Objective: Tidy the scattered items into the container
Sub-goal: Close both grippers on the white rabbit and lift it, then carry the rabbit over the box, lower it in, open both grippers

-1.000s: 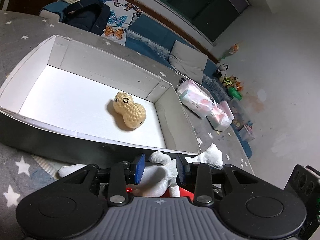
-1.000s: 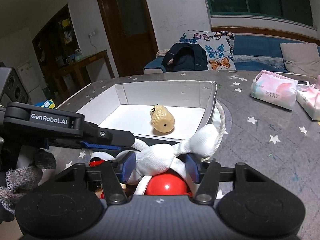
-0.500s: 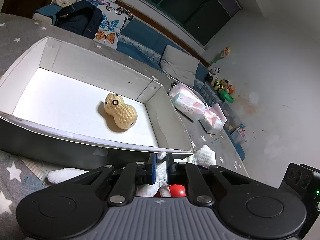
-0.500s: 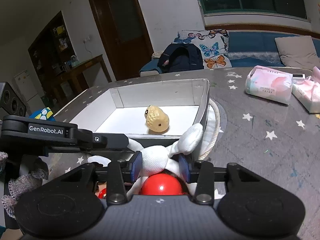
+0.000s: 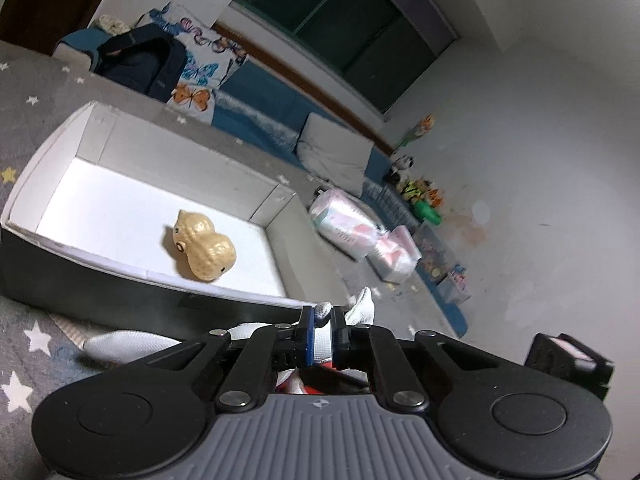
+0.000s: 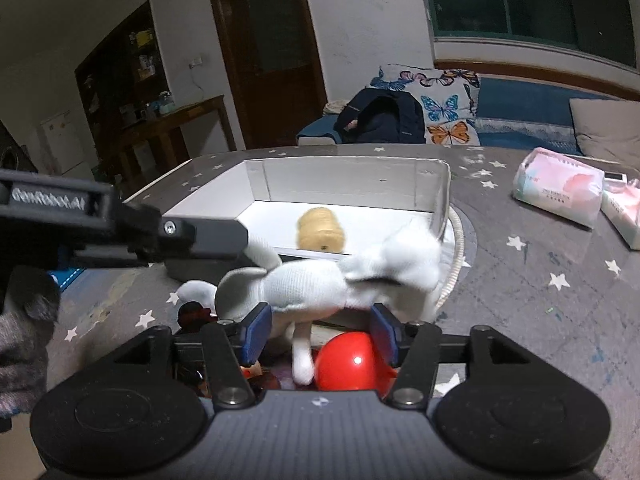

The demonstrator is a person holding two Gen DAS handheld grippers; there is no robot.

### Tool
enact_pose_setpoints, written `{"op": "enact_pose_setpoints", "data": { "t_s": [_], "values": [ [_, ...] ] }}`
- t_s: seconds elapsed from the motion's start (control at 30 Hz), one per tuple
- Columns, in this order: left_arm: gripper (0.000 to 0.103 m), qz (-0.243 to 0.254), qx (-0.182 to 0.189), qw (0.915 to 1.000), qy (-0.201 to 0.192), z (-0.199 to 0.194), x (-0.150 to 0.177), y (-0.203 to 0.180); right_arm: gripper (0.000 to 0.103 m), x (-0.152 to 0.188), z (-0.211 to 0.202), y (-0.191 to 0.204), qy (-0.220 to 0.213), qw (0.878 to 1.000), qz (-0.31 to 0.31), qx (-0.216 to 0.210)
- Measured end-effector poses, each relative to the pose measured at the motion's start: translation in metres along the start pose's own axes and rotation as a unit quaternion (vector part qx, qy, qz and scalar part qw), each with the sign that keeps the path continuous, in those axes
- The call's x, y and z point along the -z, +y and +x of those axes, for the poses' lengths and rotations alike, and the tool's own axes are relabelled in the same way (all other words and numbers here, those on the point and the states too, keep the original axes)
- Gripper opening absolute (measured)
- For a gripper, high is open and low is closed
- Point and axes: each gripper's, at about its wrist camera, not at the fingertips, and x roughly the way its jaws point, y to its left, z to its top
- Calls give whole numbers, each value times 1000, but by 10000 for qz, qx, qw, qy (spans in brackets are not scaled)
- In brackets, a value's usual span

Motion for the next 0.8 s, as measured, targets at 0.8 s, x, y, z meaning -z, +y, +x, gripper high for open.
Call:
{"op": "enact_pose_setpoints", "data": {
  "t_s": [0.8],
  "values": [
    [8, 538, 126, 9971, -532, -18, -53, -36, 48, -58, 2, 24, -478, 9972, -171, -543]
  ]
}}
